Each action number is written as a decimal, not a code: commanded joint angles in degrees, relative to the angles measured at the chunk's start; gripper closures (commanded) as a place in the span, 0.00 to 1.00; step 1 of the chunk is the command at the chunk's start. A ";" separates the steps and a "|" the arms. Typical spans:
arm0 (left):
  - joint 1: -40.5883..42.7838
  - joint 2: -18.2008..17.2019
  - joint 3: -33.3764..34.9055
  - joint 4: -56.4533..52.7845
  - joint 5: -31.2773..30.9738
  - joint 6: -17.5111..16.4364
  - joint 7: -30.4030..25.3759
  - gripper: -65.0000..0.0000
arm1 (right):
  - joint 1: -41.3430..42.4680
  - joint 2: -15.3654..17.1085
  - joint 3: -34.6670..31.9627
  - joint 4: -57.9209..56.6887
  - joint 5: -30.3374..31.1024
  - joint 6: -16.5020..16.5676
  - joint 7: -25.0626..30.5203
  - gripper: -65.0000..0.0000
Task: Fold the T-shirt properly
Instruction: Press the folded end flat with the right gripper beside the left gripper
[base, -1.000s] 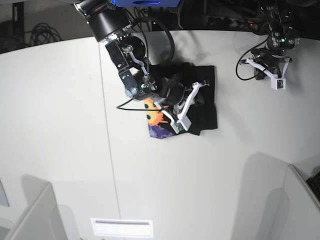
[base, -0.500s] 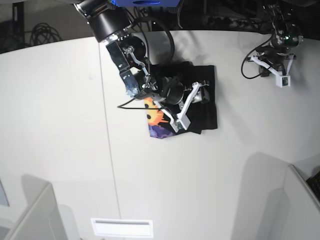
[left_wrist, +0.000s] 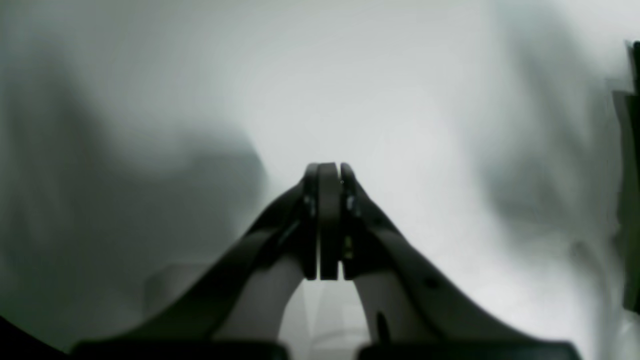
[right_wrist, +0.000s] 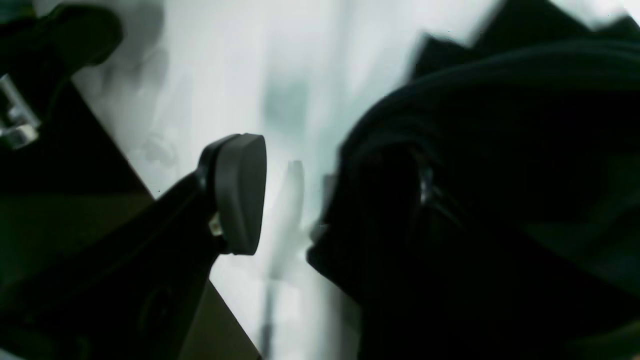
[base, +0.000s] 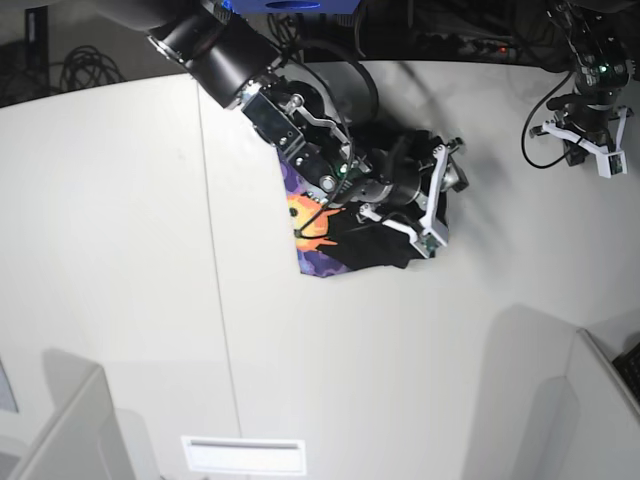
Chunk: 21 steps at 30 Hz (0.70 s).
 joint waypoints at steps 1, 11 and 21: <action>0.06 -0.78 -1.00 1.02 -0.36 -0.06 -0.99 1.00 | 1.50 -0.98 -1.38 1.07 0.66 0.25 1.03 0.48; -0.38 -0.78 -5.84 1.02 -0.36 -0.06 -0.99 1.00 | 4.58 0.17 -6.39 7.84 5.05 0.25 0.86 0.48; -0.90 3.71 -5.48 1.11 -4.50 -0.14 -0.81 0.67 | -3.77 2.10 17.08 12.94 5.58 0.25 0.95 1.00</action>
